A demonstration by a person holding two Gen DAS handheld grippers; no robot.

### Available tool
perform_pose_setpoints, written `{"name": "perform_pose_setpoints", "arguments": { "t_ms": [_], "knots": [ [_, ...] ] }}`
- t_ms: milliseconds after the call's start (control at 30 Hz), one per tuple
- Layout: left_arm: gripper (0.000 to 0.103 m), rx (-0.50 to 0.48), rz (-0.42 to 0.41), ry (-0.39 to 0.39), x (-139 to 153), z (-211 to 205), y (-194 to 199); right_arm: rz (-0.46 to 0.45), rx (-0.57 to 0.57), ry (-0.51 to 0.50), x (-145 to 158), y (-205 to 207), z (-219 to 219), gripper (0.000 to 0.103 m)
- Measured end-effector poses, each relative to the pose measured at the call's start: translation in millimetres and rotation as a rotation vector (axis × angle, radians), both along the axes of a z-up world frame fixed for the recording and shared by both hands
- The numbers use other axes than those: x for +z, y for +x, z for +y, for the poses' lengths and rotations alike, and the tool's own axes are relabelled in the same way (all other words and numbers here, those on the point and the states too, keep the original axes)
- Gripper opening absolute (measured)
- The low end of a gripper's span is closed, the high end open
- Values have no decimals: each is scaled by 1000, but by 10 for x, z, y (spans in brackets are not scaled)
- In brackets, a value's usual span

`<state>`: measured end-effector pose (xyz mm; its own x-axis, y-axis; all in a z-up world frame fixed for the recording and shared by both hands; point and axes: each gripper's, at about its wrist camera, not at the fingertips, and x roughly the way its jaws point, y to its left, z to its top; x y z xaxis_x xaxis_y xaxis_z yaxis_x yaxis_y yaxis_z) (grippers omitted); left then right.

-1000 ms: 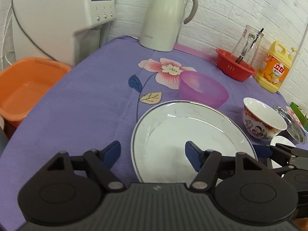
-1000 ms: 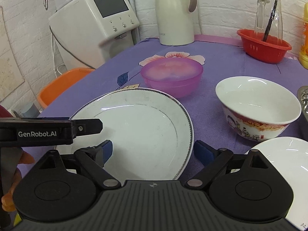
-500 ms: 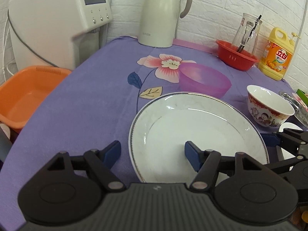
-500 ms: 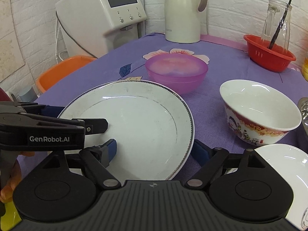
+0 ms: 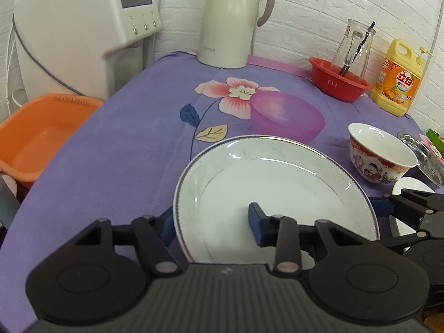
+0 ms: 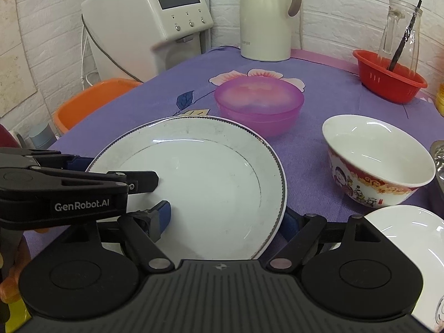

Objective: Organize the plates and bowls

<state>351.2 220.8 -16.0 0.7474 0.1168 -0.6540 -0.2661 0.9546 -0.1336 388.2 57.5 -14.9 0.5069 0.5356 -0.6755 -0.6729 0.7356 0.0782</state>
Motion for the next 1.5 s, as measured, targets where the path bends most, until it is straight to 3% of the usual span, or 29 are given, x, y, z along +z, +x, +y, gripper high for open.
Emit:
{"name": "perform_pose_setpoints", "arguments": {
  "t_ms": [300,433,767,933,1067,1233,1300,1433,1500],
  "knots": [
    [38,-3,-105,27,463,-122,-383,-93,-13,70,437,-329,-127,103],
    [38,-25,-129,26,528,-249,-659,-128,-21,76,555,-597,-243,103],
    [38,-69,-67,24,134,-650,-1414,-97,-78,55,241,-1436,-588,103],
    [38,-76,-50,16,-19,-690,-1572,-66,-98,63,53,-1655,-671,103],
    [39,-79,-50,-8,-84,-671,-1611,-110,-92,33,10,-1746,-631,103],
    [52,-96,-65,22,-149,-720,-1648,-96,-77,27,-68,-1804,-676,103],
    [68,-90,-93,62,-95,-748,-1671,-100,-78,33,-67,-1800,-679,103],
    [73,-64,-179,73,133,-683,-1769,-154,-135,81,50,-1785,-788,103],
    [73,-37,-213,47,245,-629,-1777,-167,-175,156,146,-1757,-922,103]
  ]
}}
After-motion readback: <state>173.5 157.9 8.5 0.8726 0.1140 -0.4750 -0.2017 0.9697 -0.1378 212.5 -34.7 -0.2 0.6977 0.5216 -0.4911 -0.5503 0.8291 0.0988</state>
